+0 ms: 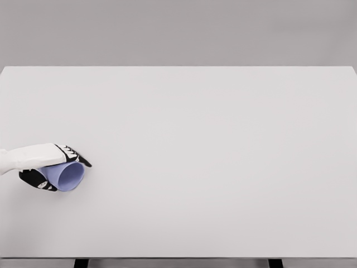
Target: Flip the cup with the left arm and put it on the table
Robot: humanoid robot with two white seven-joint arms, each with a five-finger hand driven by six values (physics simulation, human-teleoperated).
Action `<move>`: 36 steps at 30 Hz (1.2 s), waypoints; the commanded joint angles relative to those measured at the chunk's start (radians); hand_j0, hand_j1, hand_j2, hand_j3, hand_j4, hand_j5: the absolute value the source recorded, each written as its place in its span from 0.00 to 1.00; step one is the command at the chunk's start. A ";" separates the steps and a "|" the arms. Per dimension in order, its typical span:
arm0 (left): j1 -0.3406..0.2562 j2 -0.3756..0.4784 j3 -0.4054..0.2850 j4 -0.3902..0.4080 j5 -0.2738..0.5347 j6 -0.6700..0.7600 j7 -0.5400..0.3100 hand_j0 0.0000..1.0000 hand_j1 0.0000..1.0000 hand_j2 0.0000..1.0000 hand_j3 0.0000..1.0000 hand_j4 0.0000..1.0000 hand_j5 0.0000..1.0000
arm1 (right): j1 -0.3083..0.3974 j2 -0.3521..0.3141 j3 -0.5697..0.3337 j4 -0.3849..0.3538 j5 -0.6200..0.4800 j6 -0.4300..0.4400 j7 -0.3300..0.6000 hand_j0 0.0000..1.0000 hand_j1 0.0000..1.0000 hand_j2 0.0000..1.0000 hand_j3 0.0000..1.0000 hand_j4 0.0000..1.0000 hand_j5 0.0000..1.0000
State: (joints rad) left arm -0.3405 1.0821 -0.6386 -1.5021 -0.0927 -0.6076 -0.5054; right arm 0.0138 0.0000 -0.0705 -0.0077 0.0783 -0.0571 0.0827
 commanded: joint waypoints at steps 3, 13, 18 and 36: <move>0.000 0.001 -0.004 0.000 -0.004 -0.003 -0.002 0.54 0.54 0.54 0.54 0.54 0.54 | 0.000 0.000 0.000 0.000 0.000 0.000 0.000 1.00 1.00 1.00 1.00 1.00 1.00; -0.021 0.001 -0.003 0.010 0.166 -0.003 0.005 0.51 0.51 0.51 0.51 0.51 0.51 | 0.000 0.000 0.000 0.000 0.000 0.000 0.000 1.00 1.00 1.00 1.00 1.00 1.00; -0.021 0.001 -0.003 0.031 0.340 -0.003 -0.022 0.50 0.50 0.50 0.50 0.50 0.50 | 0.000 0.000 0.000 0.000 0.000 -0.001 0.000 1.00 1.00 1.00 1.00 1.00 1.00; -0.106 -0.350 0.083 0.349 0.939 0.302 -0.105 0.51 0.51 0.51 0.51 0.51 0.51 | 0.000 0.000 0.000 0.000 0.000 0.000 0.000 1.00 1.00 1.00 1.00 1.00 1.00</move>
State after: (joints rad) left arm -0.4540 0.7939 -0.5806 -1.2118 0.8263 -0.3601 -0.6118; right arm 0.0138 0.0000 -0.0706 -0.0077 0.0783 -0.0572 0.0827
